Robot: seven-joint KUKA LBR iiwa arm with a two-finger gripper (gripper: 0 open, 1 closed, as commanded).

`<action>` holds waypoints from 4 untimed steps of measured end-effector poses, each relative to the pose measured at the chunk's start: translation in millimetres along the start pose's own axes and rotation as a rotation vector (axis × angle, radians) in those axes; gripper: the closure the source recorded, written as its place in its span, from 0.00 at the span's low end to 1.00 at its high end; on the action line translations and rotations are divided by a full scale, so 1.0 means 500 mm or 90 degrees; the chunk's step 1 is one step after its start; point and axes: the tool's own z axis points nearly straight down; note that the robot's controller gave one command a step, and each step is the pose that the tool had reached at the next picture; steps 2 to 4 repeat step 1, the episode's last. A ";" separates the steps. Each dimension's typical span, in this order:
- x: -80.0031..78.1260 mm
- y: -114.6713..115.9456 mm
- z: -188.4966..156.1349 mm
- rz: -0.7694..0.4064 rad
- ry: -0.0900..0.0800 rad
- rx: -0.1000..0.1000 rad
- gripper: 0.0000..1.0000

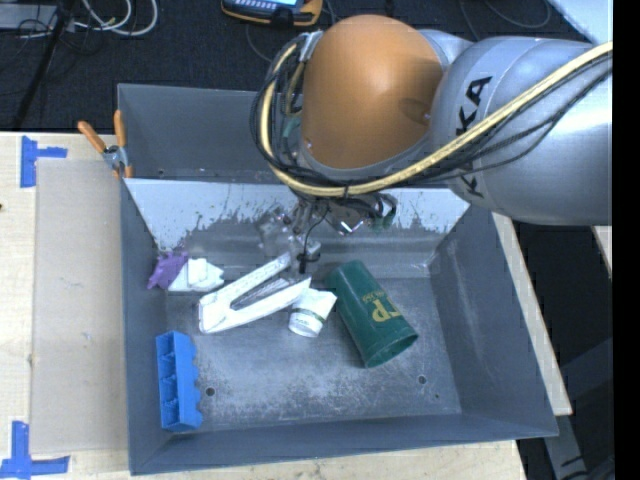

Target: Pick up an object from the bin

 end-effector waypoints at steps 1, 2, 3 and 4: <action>-0.020 0.008 0.101 -0.067 0.009 -0.004 1.00; -0.020 0.008 0.101 -0.067 0.009 -0.004 1.00; -0.020 0.008 0.101 -0.067 0.009 -0.004 1.00; -0.020 0.008 0.101 -0.067 0.009 -0.004 1.00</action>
Offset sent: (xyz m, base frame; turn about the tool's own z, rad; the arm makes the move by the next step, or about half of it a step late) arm 0.0105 -0.0112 -0.0586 -0.1126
